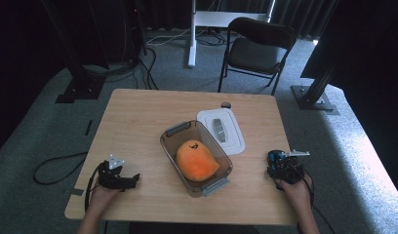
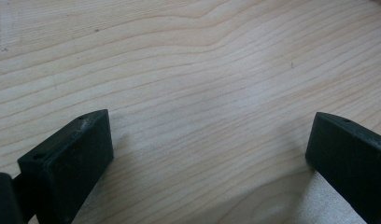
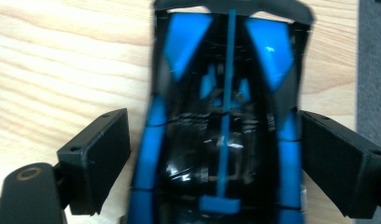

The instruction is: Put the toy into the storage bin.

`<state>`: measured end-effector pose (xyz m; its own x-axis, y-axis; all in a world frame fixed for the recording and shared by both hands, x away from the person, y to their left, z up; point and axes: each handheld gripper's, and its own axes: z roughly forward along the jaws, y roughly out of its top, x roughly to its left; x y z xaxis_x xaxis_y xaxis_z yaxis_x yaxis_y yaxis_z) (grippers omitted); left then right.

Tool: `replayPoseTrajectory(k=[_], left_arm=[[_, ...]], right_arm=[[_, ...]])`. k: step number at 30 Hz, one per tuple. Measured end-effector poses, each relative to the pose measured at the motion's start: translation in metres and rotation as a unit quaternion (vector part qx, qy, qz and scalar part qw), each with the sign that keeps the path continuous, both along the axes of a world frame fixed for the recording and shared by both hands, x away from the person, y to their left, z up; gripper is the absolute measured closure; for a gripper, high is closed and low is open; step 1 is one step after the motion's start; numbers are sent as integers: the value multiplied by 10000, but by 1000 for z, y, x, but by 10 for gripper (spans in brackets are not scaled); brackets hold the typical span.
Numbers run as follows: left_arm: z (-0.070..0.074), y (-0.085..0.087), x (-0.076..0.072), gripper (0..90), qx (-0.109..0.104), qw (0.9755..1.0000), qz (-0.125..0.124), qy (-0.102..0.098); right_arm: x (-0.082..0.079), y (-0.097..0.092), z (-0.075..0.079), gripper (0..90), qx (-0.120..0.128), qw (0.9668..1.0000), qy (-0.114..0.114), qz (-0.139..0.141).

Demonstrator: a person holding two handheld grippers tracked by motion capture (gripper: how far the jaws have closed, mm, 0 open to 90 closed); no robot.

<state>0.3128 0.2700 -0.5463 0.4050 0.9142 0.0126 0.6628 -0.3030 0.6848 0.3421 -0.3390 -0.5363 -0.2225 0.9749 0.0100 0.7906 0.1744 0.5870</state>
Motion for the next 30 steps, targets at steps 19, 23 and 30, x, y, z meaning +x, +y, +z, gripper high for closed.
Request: replayPoseTrajectory(k=[19, 23, 30], left_arm=[[0, 0, 0, 11, 5, 10000, 2, 0], [0, 0, 0, 11, 5, 10000, 2, -1], [0, 0, 0, 11, 4, 10000, 2, -1]], right_arm=[[4, -2, 3, 255, 37, 9998, -112, -183], [6, -3, 5, 255, 149, 9995, -107, -248], [9, -4, 13, 255, 179, 9992, -160, -308]])
